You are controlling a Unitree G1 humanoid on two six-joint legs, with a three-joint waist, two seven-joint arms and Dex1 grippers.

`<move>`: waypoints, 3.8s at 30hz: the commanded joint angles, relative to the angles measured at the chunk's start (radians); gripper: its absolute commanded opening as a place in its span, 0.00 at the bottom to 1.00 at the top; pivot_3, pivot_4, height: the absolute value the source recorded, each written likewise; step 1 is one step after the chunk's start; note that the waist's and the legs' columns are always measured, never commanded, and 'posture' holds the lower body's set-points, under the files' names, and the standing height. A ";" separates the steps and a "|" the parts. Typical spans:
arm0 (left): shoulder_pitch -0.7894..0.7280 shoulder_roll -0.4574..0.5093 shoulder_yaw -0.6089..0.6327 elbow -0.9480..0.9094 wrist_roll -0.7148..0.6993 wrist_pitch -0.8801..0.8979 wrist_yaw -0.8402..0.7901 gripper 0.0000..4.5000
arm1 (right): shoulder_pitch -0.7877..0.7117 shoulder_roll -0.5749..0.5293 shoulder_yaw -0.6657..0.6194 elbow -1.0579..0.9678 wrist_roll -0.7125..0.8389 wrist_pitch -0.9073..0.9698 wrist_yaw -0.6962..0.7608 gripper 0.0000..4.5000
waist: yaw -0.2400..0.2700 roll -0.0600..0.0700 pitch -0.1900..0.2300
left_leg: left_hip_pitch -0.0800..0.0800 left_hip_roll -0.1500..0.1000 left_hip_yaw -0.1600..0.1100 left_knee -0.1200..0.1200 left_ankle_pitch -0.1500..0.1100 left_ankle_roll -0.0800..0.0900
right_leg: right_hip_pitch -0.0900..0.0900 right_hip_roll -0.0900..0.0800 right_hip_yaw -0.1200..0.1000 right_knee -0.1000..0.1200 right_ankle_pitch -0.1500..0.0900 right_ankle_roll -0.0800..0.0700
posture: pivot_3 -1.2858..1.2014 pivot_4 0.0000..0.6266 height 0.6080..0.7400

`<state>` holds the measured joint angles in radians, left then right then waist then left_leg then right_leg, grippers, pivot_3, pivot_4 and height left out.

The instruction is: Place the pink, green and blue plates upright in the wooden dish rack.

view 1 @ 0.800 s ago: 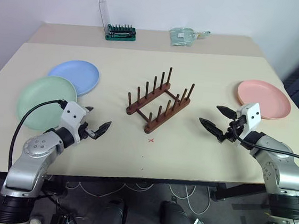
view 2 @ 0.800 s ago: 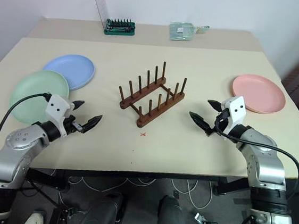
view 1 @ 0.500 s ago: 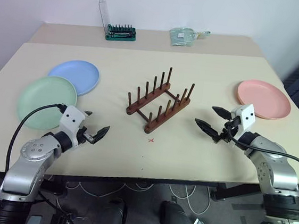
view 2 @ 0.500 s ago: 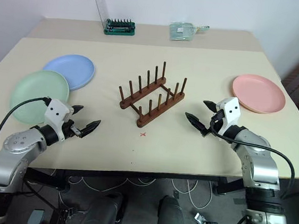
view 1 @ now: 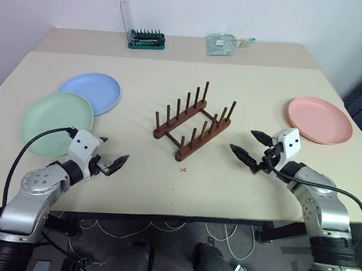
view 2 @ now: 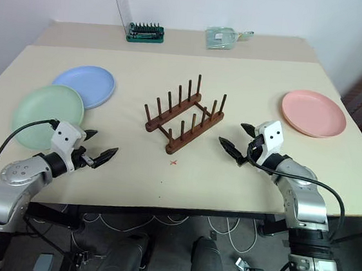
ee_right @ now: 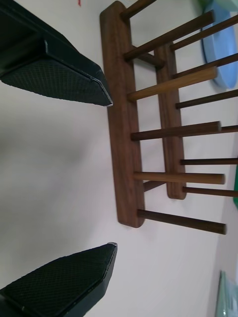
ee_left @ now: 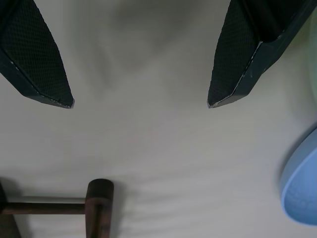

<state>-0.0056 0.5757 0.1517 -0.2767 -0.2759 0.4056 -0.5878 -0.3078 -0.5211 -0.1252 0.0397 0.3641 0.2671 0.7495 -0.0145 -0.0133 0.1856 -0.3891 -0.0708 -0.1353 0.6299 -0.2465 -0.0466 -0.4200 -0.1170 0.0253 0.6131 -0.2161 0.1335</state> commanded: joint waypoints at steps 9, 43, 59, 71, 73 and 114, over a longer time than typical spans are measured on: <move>0.000 -0.007 0.019 -0.077 -0.012 0.021 0.031 0.98 | -0.034 -0.002 0.002 -0.033 -0.001 -0.002 0.001 1.00 | 0.001 0.000 0.000 | 0.000 0.000 0.000 0.000 0.000 0.000 | 0.000 0.000 0.000 0.000 0.000 0.000 | 0.52 0.24 1.00; -0.329 -0.423 -0.444 0.304 0.236 0.021 0.114 0.60 | 0.063 -0.055 -0.035 -0.257 0.009 0.120 -0.103 1.00 | 0.026 0.004 -0.002 | 0.002 -0.002 -0.001 0.002 0.000 0.001 | 0.006 -0.001 0.000 -0.001 -0.001 0.002 | 0.52 0.24 1.00; -0.384 -0.246 -0.452 0.369 0.174 -0.206 -0.235 0.17 | 0.257 -0.152 -0.090 -0.304 -0.008 0.132 -0.073 1.00 | 0.024 0.004 -0.003 | 0.003 -0.001 -0.001 0.002 -0.001 0.001 | 0.006 -0.001 0.000 -0.001 -0.002 0.002 | 0.52 0.24 1.00; -0.627 -0.226 -0.435 0.813 0.184 -0.441 -0.486 0.49 | 0.421 -0.100 -0.132 -0.395 -0.022 0.095 -0.142 1.00 | 0.021 0.004 -0.002 | 0.002 -0.001 -0.001 0.002 -0.001 0.002 | 0.006 -0.001 -0.001 -0.002 -0.002 0.003 | 0.52 0.24 1.00; -0.617 -0.209 -0.426 0.809 0.186 -0.440 -0.487 0.70 | 0.428 -0.096 -0.125 -0.393 -0.029 0.084 -0.140 1.00 | 0.018 0.004 -0.002 | 0.002 -0.001 -0.001 0.002 -0.001 0.002 | 0.006 -0.001 -0.001 -0.002 -0.002 0.003 | 0.52 0.24 1.00; -0.417 -0.349 -0.324 0.516 0.178 -0.076 0.083 0.01 | -0.043 -0.008 0.163 0.066 -0.346 0.005 -0.232 0.00 | -0.001 0.005 -0.004 | 0.015 -0.002 -0.001 -0.001 -0.002 0.003 | 0.016 -0.001 0.000 -0.001 -0.005 0.004 | 0.52 0.24 1.00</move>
<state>-0.4341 0.2119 -0.2082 0.1963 -0.1292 0.3194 -0.5437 -0.3276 -0.5347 0.0494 0.1120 0.0217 0.2942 0.5244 -0.0151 -0.0079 0.1819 -0.3742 -0.0725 -0.1362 0.6293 -0.2487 -0.0433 -0.4041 -0.1183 0.0252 0.6126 -0.2214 0.1378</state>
